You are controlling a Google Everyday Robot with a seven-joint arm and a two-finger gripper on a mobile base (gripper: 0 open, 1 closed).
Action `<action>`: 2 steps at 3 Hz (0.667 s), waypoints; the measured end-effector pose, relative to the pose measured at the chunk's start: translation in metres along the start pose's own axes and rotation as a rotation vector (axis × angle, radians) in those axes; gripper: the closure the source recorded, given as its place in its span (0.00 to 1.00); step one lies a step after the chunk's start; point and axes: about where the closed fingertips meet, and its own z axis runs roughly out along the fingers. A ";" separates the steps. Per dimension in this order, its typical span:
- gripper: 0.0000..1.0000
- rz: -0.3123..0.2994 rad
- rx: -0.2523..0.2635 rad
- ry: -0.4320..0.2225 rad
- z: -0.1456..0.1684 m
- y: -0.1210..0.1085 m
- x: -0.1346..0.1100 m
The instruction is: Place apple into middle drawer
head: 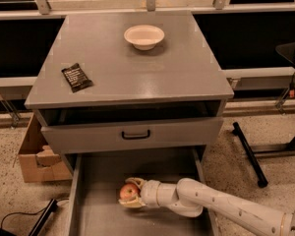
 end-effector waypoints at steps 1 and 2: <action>0.15 0.000 -0.003 -0.001 0.001 0.001 -0.001; 0.00 0.000 -0.006 -0.002 0.003 0.002 -0.001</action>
Offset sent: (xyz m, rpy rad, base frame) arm -0.0006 0.0017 0.0000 0.0014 0.0006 0.0027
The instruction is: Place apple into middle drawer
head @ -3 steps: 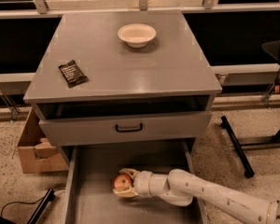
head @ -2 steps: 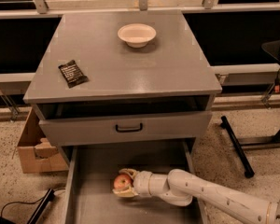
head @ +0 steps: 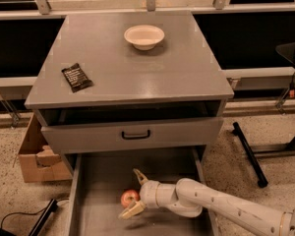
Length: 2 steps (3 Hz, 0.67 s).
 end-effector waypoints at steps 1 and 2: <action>0.00 0.000 0.001 -0.001 0.000 0.000 -0.001; 0.00 -0.015 -0.031 0.026 -0.013 0.003 -0.019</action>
Offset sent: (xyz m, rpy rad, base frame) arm -0.0166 -0.0185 0.0720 -0.0924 0.0165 0.1041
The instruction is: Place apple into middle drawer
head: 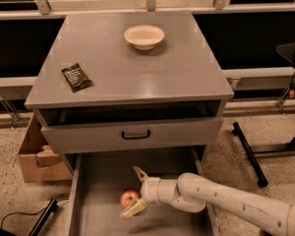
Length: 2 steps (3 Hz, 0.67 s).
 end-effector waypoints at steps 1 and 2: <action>0.00 0.019 -0.100 0.140 -0.050 0.039 -0.018; 0.00 0.045 -0.193 0.249 -0.102 0.088 -0.035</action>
Offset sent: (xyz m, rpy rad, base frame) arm -0.1313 -0.1149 0.1803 -0.4368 0.1015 0.2062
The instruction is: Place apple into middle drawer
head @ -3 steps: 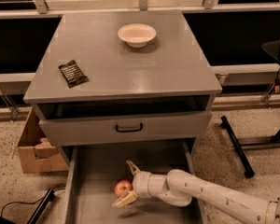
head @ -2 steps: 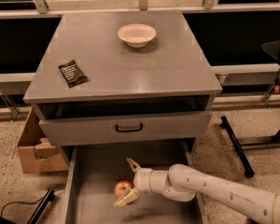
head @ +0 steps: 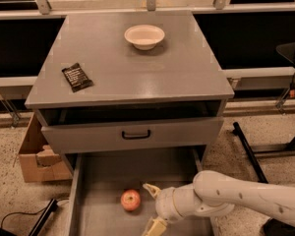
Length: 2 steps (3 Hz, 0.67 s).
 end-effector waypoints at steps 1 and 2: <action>0.00 -0.029 0.056 0.049 -0.052 0.030 -0.025; 0.00 -0.114 0.247 0.069 -0.115 0.019 -0.075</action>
Offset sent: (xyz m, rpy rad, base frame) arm 0.0255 -0.0958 0.2872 -0.2455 -0.5838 -0.2823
